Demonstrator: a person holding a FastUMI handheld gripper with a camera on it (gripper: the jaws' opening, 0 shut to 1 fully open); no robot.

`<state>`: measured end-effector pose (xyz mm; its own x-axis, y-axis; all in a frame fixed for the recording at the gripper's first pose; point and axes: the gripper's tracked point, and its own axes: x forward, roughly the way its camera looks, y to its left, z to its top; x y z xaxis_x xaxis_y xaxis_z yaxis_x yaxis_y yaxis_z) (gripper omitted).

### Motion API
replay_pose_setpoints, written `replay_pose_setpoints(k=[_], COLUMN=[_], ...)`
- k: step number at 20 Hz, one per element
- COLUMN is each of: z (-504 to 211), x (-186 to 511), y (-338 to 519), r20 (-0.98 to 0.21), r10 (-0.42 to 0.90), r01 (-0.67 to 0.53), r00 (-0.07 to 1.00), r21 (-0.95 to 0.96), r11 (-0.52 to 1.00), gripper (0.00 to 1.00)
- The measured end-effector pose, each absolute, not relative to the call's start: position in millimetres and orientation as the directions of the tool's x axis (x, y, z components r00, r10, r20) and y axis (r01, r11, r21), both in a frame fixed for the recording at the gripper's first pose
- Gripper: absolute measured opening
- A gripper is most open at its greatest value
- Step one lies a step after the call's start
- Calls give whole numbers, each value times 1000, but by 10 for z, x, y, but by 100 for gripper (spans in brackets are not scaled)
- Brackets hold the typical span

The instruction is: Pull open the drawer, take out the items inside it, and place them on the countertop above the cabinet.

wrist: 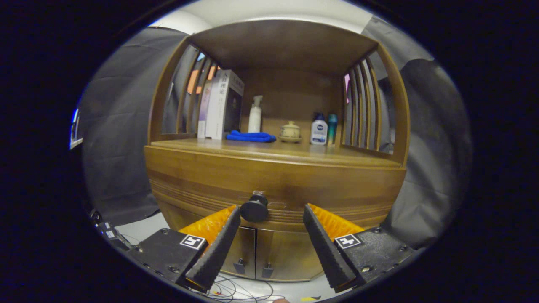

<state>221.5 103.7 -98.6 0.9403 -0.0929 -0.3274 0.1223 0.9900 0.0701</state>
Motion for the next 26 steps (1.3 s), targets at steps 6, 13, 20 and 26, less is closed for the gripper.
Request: replay_pose_setpoints(k=[6,13,20,26], z=[-1057,-1136,-1121,-1125], x=[2477,2563,2562,2538], y=[1249,1228,1221,1245], r20=[-351,-377,-405,-418], r10=[-60,-103,-128,-116], r01=[83,131,147,146], r00=[934,920,905,901], r21=[51,49,16,40], r11=[995,990,989,989], gripper=[91,56,42,35])
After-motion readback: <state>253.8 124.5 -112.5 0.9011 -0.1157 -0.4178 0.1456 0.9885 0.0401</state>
